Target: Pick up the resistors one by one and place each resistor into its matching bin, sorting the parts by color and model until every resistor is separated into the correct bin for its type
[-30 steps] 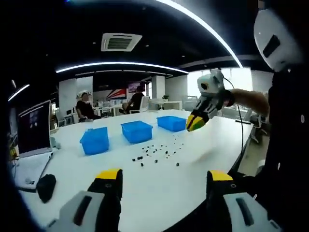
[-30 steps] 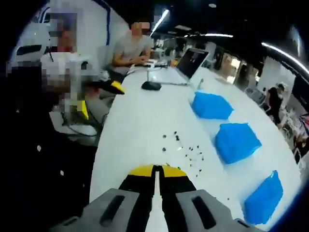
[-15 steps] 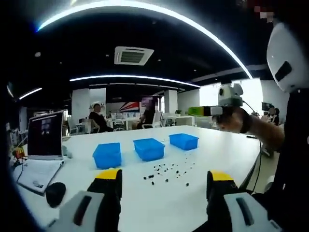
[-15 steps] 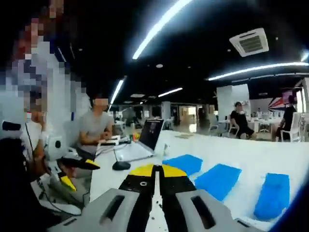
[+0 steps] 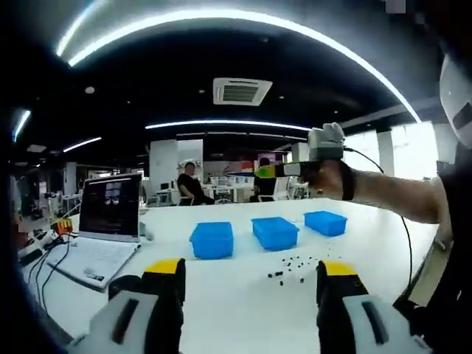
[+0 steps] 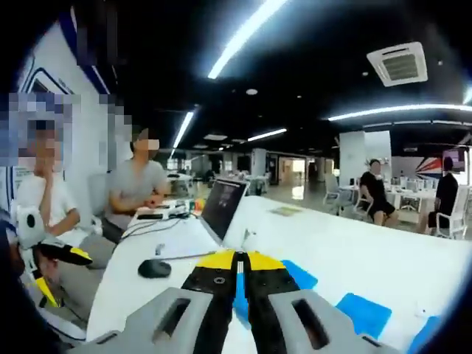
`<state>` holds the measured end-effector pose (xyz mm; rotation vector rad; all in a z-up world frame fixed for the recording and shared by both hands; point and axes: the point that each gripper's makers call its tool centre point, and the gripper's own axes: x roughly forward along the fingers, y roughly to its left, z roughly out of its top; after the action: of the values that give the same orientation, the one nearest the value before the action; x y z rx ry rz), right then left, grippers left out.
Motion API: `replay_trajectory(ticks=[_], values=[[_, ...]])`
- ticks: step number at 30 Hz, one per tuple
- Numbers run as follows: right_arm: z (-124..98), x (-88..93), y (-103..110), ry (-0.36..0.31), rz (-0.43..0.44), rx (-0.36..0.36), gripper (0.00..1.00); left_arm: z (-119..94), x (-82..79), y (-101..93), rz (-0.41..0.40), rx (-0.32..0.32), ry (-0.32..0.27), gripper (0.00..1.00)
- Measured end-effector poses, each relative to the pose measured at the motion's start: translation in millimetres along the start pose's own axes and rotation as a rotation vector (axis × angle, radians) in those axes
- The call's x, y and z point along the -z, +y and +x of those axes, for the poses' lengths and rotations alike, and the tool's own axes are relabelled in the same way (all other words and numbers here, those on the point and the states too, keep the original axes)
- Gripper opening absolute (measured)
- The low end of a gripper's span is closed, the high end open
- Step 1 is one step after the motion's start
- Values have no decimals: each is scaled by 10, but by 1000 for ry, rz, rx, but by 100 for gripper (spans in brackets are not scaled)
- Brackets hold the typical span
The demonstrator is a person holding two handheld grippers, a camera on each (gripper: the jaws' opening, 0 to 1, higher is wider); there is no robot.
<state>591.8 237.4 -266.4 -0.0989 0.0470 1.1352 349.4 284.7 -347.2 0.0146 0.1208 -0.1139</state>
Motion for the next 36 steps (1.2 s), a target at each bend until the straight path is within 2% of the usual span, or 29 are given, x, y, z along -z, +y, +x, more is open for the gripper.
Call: replay_trajectory(ticks=[2, 4, 6, 13, 16, 17, 18, 20, 22, 28, 33, 36], values=[[202, 40, -63, 13, 0, 9, 7, 3, 31, 47, 0, -15, 14, 73], [388, 134, -96, 54, -1, 17, 7, 0, 52, 93, -3, -32, 21, 73], [522, 153, -106, 58, 3, 7, 7, -7, 68, 126, -4, -44, 30, 73], [893, 259, -182, 110, -12, 32, 7, -50, 70, 220, -3, -80, 37, 73], [1011, 327, -199, 125, -40, 29, 7, -32, 75, 201, -4, -72, 44, 73], [1041, 376, -249, 149, -59, 45, 7, -24, 83, 184, -3, -65, 49, 73], [1059, 391, -267, 148, -50, 47, 8, -18, 89, 162, -4, -55, 54, 72], [1074, 429, -258, 142, -6, 36, 19, -12, 85, 128, -12, -41, 53, 72], [1037, 465, -272, 133, -2, 45, 30, -10, 79, 97, -11, -30, 53, 72], [760, 461, -269, 137, -8, 33, 36, 13, 95, 56, -21, -2, 64, 73], [192, 361, -217, 88, -12, -1, 35, 45, 112, 20, -31, 26, 69, 73], [-236, 276, -199, 31, 46, 6, 35, 75, 99, -50, -70, 78, 55, 73]])
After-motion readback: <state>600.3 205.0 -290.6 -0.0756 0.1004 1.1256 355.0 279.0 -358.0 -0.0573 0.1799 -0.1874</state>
